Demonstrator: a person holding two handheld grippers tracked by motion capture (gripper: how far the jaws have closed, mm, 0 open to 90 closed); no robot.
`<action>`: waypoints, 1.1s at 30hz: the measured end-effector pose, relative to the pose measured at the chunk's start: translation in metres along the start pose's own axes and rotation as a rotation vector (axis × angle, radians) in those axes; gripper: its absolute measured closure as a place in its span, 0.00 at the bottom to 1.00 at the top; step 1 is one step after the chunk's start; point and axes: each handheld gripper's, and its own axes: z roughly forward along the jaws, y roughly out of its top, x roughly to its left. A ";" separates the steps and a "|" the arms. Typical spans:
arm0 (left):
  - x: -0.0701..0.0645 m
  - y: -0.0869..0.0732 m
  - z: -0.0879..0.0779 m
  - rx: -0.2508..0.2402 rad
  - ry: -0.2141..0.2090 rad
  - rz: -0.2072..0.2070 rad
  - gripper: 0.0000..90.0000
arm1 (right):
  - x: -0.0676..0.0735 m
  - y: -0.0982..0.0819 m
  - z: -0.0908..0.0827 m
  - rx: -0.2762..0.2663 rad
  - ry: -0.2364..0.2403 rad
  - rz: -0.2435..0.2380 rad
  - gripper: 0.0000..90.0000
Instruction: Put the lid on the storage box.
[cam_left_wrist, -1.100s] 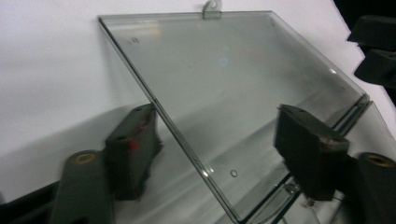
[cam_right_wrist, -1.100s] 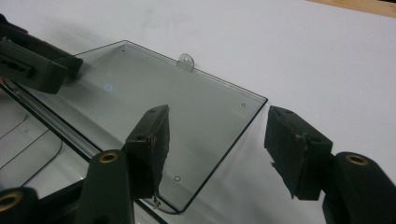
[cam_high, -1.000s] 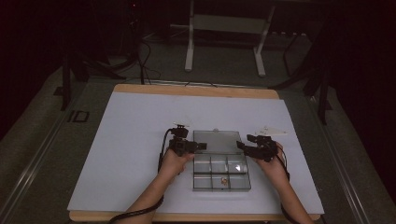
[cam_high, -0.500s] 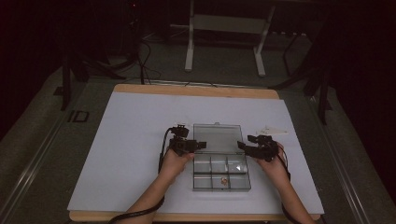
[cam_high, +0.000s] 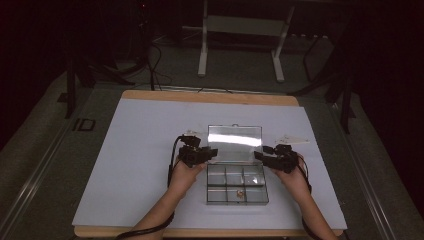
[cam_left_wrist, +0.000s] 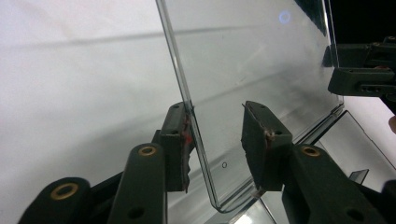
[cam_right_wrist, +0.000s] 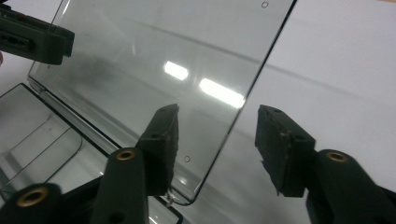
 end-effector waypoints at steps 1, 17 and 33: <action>0.000 0.000 -0.001 0.000 0.000 0.007 0.72 | 0.000 0.000 -0.001 -0.001 0.004 -0.002 0.59; -0.005 -0.004 -0.014 -0.053 -0.023 0.082 0.82 | 0.004 0.002 -0.016 -0.016 0.032 -0.014 0.81; -0.011 -0.007 -0.023 -0.070 -0.016 0.138 0.81 | 0.008 0.002 -0.027 -0.044 0.043 -0.048 0.84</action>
